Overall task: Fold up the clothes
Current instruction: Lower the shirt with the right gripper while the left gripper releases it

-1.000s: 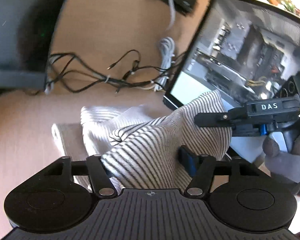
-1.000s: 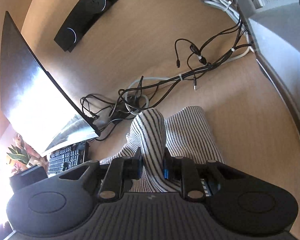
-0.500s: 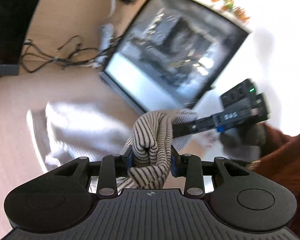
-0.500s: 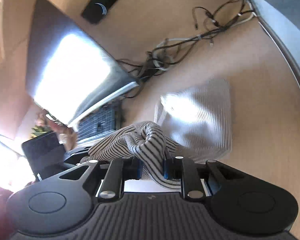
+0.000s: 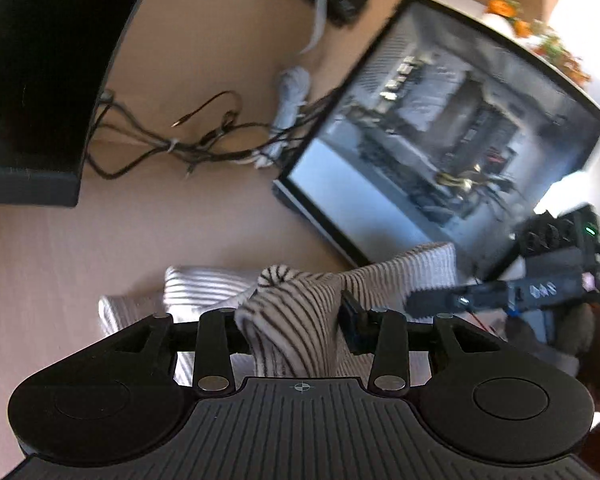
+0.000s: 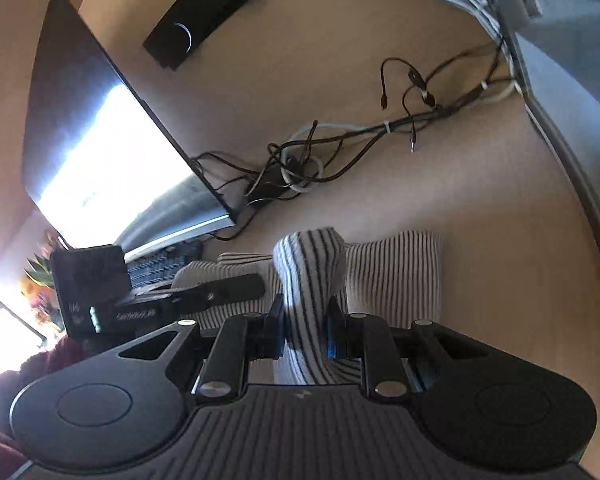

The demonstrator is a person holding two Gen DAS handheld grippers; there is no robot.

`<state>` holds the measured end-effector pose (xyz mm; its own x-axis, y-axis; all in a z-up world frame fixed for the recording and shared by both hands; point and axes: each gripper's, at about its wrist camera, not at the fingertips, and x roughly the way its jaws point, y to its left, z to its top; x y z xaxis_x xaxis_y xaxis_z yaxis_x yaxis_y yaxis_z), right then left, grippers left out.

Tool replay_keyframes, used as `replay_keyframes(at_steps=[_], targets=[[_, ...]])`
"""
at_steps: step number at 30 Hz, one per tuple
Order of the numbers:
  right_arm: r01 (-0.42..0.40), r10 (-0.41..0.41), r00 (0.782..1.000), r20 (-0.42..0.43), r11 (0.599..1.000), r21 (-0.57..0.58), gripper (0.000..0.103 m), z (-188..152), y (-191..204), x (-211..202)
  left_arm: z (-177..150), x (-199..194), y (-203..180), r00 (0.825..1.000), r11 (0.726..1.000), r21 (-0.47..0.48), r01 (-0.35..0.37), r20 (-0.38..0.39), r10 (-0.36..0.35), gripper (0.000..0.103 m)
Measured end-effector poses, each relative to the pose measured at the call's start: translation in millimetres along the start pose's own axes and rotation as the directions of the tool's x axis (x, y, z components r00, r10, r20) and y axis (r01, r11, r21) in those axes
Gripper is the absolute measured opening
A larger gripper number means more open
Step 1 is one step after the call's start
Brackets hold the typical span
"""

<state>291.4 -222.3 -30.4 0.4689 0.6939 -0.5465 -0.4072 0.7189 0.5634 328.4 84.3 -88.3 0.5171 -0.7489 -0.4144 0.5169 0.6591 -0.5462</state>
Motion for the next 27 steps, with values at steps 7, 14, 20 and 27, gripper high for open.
replay_keyframes(at_steps=[7,14,20,27], targets=[[0.06,-0.058,0.996,0.067,0.998,-0.03,0.017,15.4,-5.1,14.7,6.3,0.1,22.8,0.991,0.986,-0.105,0.132,0.006,-0.132,0.065],[0.058,-0.056,0.996,0.065,0.998,-0.033,0.016,21.2,-6.9,15.6,-6.7,32.6,42.3,0.963,0.943,-0.237,0.234,-0.079,-0.258,0.101],[0.05,-0.045,0.992,0.119,0.998,-0.034,0.015,36.1,1.0,23.3,-20.3,39.3,30.4,0.958,0.968,-0.134,0.214,-0.162,-0.235,0.102],[0.134,-0.129,0.974,0.185,0.991,-0.017,0.013,68.6,-3.8,72.5,-22.9,39.3,25.9,0.958,0.972,-0.105,0.21,-0.178,-0.226,0.102]])
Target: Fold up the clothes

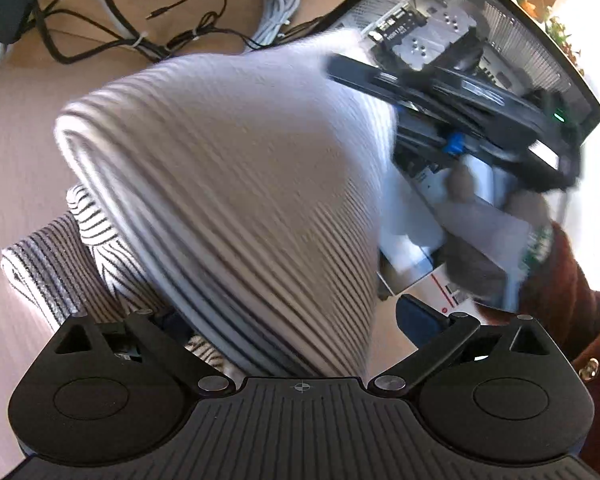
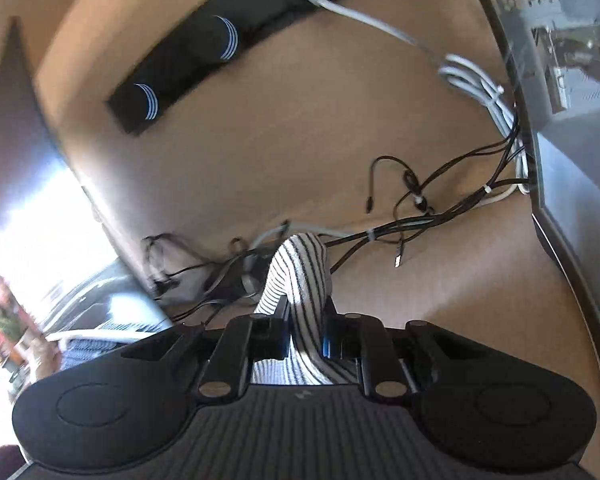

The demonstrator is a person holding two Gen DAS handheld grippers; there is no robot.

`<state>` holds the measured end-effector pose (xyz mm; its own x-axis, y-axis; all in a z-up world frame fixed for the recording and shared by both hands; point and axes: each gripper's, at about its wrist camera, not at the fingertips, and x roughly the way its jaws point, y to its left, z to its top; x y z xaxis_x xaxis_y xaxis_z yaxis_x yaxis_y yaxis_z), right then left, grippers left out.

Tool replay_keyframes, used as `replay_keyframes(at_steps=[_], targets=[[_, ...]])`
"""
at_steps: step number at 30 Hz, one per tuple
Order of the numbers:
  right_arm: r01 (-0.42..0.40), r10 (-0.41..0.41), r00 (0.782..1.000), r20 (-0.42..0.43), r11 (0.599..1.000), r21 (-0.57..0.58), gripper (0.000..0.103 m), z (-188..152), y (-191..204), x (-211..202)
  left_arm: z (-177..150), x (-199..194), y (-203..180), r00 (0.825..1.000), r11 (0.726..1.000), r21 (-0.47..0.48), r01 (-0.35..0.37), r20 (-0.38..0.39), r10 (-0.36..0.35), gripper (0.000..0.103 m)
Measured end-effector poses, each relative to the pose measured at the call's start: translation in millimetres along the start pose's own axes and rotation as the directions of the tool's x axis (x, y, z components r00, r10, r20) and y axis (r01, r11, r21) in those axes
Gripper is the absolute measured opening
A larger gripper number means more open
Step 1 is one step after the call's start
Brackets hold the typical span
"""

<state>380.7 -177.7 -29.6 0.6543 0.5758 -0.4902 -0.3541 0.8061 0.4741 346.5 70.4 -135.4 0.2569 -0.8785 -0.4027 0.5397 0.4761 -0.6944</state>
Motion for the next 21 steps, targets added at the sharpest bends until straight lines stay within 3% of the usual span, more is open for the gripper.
replay_keyframes(at_steps=[4,8,13,18,21], targets=[[0.022,-0.023,0.996,-0.088,1.0,-0.011,0.013,-0.5,-16.1,43.6,-1.5,0.3,-1.8,1.0,1.0,-0.001,-0.008,0.012,0.008,0.102],[0.015,-0.009,0.986,-0.168,0.999,0.035,0.017,-5.6,-34.9,58.1,-6.0,-4.5,-0.2,0.999,1.0,-0.024,-0.011,0.042,0.012,0.102],[0.034,-0.033,0.984,-0.176,0.999,0.004,0.018,-21.4,-34.7,40.0,-7.0,-14.5,-0.9,0.994,0.996,-0.082,-0.045,0.092,0.053,0.102],[-0.052,0.027,0.984,-0.178,0.989,-0.136,0.018,-46.2,1.5,-1.4,-23.0,-38.4,-3.9,0.991,0.992,-0.094,-0.082,0.1,0.091,0.102],[-0.106,0.078,0.981,-0.178,0.982,-0.154,0.017,-53.2,16.5,-16.1,-28.3,-46.2,-4.1,0.992,0.992,-0.097,-0.077,0.088,0.086,0.101]])
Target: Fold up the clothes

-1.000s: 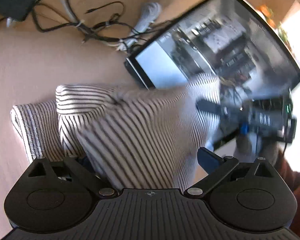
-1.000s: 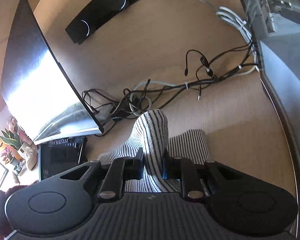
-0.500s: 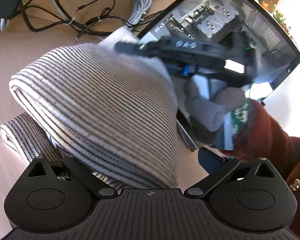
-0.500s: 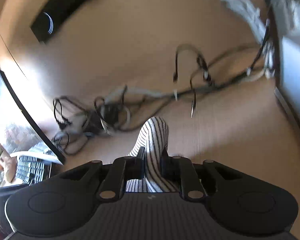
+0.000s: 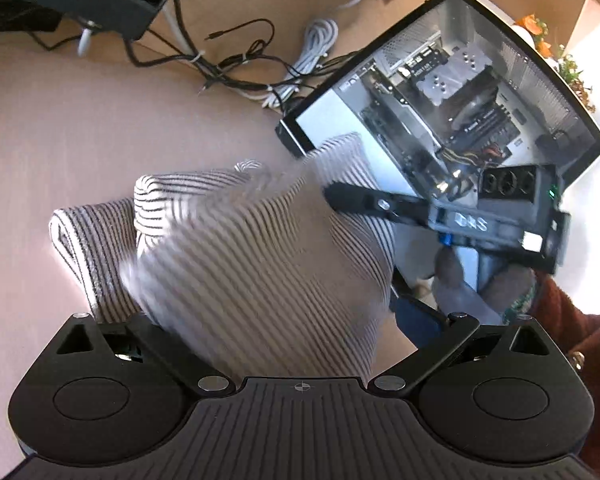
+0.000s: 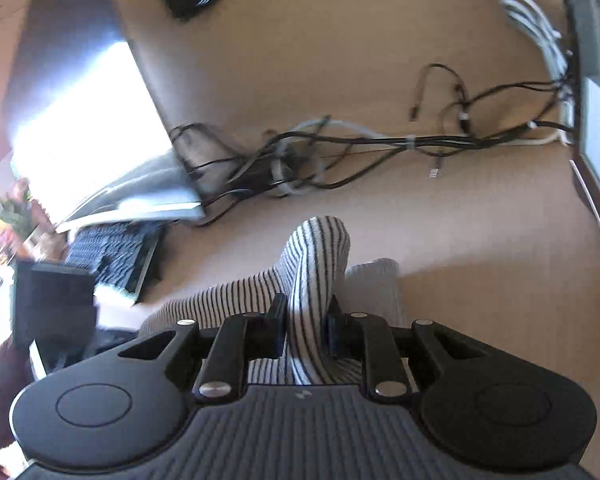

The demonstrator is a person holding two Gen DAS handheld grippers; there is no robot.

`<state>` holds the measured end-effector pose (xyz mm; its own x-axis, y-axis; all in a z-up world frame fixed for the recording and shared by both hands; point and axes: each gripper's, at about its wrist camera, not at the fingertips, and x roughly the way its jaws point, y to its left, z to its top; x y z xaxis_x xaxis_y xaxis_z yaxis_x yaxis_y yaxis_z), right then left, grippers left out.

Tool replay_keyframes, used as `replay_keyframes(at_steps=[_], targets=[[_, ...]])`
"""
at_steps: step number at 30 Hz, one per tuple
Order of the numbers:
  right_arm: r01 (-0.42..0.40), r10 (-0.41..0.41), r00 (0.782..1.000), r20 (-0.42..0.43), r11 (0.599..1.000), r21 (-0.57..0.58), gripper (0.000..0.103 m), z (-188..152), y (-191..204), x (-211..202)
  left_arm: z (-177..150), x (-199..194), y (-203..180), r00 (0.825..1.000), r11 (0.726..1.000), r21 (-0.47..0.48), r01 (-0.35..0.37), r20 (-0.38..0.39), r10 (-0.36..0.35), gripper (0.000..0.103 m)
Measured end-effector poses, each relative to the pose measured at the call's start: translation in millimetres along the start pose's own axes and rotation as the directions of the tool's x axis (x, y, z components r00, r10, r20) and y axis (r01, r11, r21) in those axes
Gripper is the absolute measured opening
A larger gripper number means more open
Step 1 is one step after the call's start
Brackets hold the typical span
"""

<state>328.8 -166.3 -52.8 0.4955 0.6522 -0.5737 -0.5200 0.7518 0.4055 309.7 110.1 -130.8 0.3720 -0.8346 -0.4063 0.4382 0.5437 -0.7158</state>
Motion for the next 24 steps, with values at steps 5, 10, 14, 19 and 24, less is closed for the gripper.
replay_keyframes(at_steps=[5,10,14,19,24], targets=[[-0.042,0.032,0.989,0.147,0.997,0.066,0.014,21.9,2.7,-12.1,2.4,3.1,-2.6,1.0,1.0,0.026,-0.015,-0.019,0.016,0.101],[0.061,-0.081,0.992,0.096,0.98,0.189,0.013,25.6,-37.2,37.4,2.0,3.7,0.6,1.0,1.0,0.018,-0.006,-0.01,0.006,0.101],[0.082,-0.087,0.996,0.018,0.976,0.202,0.015,11.7,-48.8,56.7,0.0,0.8,-1.2,1.0,1.0,0.009,-0.022,0.006,0.022,0.101],[0.046,-0.057,0.997,0.055,0.982,0.18,0.016,18.5,-36.4,40.7,0.7,-19.3,-11.0,0.995,0.995,0.015,-0.098,0.029,0.098,0.101],[-0.137,0.126,0.985,0.118,0.986,0.096,0.015,31.6,-2.7,23.7,-5.0,-23.4,-1.8,0.99,0.99,0.004,-0.144,0.001,0.144,0.102]])
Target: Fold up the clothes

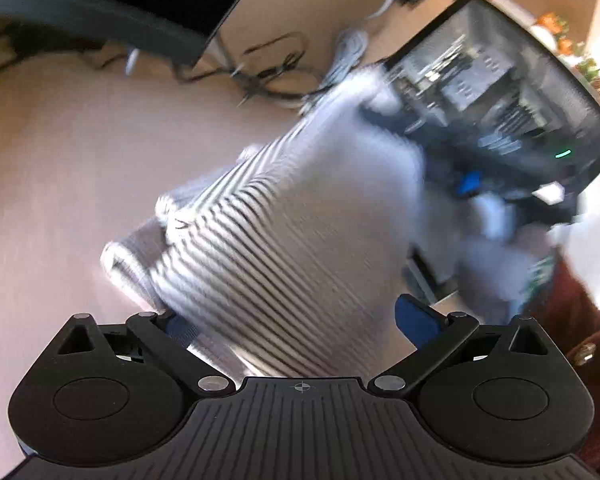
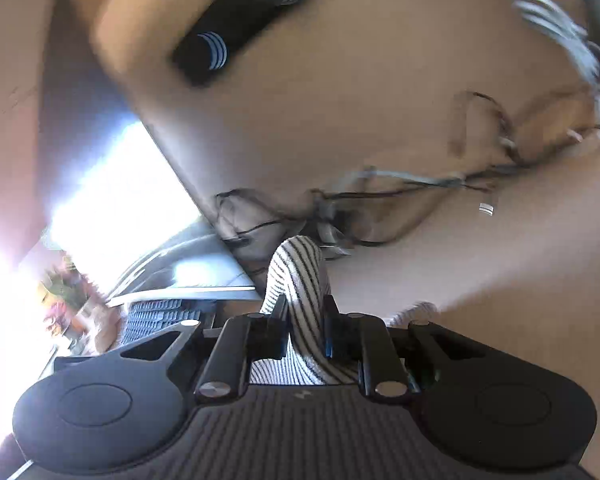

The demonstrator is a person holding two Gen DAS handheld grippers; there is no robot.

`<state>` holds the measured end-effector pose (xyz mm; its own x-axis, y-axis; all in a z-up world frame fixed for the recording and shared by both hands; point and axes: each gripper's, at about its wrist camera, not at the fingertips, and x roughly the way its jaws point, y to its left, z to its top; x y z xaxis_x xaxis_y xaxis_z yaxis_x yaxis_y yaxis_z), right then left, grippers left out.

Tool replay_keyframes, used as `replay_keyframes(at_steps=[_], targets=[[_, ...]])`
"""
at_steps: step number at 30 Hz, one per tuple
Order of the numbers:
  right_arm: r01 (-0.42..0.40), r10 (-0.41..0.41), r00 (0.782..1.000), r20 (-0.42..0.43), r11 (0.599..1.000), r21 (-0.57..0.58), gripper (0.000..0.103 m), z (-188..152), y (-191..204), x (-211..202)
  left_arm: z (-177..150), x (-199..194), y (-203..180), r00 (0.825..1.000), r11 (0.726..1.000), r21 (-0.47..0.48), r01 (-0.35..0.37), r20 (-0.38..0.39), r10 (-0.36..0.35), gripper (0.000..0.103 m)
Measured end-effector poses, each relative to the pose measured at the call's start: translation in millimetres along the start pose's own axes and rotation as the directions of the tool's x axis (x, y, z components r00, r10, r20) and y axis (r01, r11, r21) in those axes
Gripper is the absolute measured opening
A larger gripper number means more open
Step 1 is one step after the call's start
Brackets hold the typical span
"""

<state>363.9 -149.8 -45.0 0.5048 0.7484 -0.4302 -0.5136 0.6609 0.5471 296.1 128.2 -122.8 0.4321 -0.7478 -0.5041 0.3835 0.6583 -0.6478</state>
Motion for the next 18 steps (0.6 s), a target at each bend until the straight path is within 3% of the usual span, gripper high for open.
replay_keyframes(at_steps=[2,4,6,9,13,16,18], targets=[[0.124,-0.124,0.992,-0.017,0.992,-0.024,0.016,-5.5,-8.9,15.2,-0.4,2.7,-1.9,1.0,1.0,0.012,0.0,0.004,0.0,0.102],[0.237,-0.238,0.971,-0.032,0.971,-0.039,0.02,-11.3,-19.5,29.6,0.2,6.8,-6.4,1.0,0.999,0.034,-0.014,-0.002,0.014,0.102],[0.284,-0.283,0.959,-0.028,0.959,0.015,0.025,-19.0,-36.4,33.6,-0.6,8.0,-9.4,1.0,0.998,0.055,-0.026,-0.004,0.026,0.102],[0.28,-0.28,0.96,-0.021,0.956,0.091,0.025,-25.0,-48.7,29.7,0.6,-4.3,-10.0,0.999,0.999,0.039,-0.015,0.035,0.014,0.102],[0.269,-0.266,0.963,-0.041,0.958,0.103,0.027,-27.9,-52.7,27.6,10.2,-39.1,-24.3,0.985,0.997,0.051,0.055,0.159,-0.063,0.102],[0.257,-0.256,0.965,-0.066,0.966,0.015,0.027,-23.7,-43.5,30.9,20.3,-61.3,-47.9,0.958,0.989,0.11,0.101,0.256,-0.127,0.103],[0.259,-0.268,0.961,-0.07,0.959,-0.115,0.027,-18.3,-25.4,40.1,25.6,-60.5,-64.0,0.95,0.983,0.143,0.114,0.275,-0.15,0.103]])
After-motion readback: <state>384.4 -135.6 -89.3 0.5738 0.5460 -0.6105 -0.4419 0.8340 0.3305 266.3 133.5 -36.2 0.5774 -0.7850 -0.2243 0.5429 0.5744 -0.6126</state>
